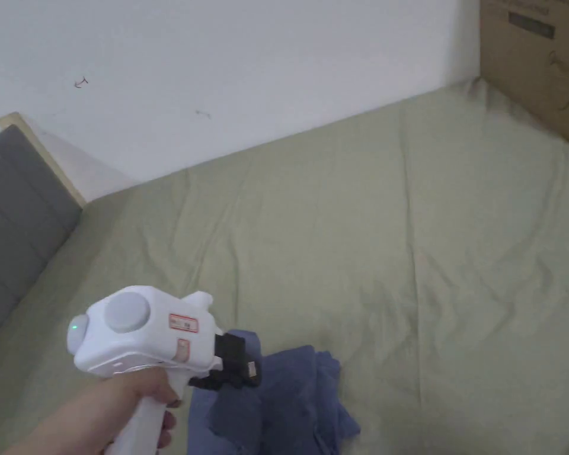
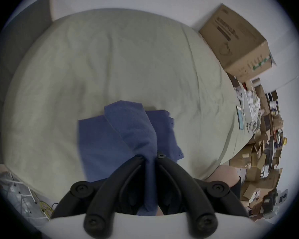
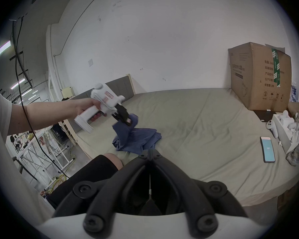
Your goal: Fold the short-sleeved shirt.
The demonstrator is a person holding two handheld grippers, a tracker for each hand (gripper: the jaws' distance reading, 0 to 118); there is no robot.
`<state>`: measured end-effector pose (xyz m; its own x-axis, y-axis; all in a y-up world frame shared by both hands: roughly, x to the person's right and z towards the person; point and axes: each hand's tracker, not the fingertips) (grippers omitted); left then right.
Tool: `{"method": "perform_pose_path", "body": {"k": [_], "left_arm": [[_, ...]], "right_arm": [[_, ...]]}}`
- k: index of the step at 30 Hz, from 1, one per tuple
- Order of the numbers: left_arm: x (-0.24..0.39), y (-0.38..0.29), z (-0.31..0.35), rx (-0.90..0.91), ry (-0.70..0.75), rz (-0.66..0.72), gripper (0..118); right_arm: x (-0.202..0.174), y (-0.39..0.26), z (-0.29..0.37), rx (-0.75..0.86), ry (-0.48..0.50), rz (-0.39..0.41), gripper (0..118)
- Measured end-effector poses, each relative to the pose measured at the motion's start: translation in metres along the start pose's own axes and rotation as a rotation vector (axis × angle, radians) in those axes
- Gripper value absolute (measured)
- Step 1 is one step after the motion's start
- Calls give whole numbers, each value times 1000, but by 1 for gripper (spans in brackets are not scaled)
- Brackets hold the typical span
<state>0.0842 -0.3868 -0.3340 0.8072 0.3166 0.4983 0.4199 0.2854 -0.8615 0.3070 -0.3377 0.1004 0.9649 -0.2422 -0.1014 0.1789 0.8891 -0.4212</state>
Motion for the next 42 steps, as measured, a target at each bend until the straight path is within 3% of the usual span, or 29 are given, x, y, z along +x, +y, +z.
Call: {"method": "perform_pose_path", "body": {"k": [5,6,7,8,9,13,15,17,18,23,27,33,38,42], "left_arm": [[32,-1,-61,-72,-39,-63,22],[36,-5,-63,-77,-69,-55,35],[38,-9,-61,-80,-97,-47,70],[38,-14,-55,-77,-121,-57,92],[36,-18,-44,-58,-126,-87,102],[5,-32,-5,72,11,-128,100],[-9,-38,2,131,146,-126,87],[-13,-44,-11,142,271,-158,27],[-11,-45,-26,124,265,-178,4],[32,-41,-85,96,118,-186,4],[62,-32,-136,29,134,-182,4],[38,-20,-99,87,-184,-66,4],[-38,-44,-32,244,-185,-70,4],[-100,-72,-2,305,-71,-13,4]], "right_arm": [[2,3,6,8,-11,-3,0],[2,3,7,11,-10,1,0],[1,4,7,14,-9,6,0],[0,4,7,15,-7,10,0],[0,5,7,13,-3,13,0],[-4,2,-2,6,14,10,0],[-8,0,-8,-1,26,8,0],[-12,-1,-12,-12,37,11,0],[-14,-2,-14,-18,43,16,0],[-18,-3,-19,-46,21,39,0],[-22,0,-20,-59,3,34,0],[-29,5,-53,-112,27,36,0],[-29,19,-151,-189,93,34,0],[-14,19,-278,-309,113,-15,0]]}}
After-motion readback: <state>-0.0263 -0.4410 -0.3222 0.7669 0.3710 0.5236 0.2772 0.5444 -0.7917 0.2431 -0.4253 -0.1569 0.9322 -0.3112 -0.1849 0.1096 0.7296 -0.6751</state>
